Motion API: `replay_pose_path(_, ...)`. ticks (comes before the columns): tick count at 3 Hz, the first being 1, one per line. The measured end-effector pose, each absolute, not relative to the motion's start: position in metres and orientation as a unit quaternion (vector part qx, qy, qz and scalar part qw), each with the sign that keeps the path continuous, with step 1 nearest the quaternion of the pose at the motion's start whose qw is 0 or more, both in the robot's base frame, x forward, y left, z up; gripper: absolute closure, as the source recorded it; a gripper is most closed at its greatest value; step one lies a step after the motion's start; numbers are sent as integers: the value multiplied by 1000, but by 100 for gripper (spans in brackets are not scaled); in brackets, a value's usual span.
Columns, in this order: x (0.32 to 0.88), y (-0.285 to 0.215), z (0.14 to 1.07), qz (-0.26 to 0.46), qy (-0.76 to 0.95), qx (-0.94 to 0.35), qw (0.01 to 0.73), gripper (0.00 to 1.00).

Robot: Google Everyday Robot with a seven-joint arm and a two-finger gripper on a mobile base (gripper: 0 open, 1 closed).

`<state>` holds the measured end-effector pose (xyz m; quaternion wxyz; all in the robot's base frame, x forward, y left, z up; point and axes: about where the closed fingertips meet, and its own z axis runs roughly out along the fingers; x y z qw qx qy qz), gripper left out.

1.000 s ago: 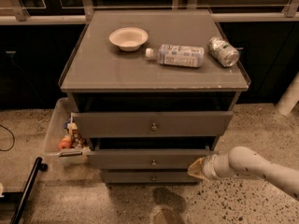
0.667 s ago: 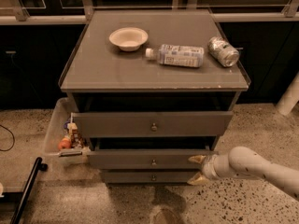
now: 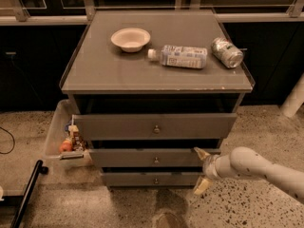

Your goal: Close middle drawer

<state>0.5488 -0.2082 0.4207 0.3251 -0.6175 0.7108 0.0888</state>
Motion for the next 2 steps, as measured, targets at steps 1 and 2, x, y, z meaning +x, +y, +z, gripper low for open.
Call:
replay_pose_path(1,540,-208,426,98,713,-618,316,0)
replay_pose_path(2,483,-221,468,108,721,-621,289,0)
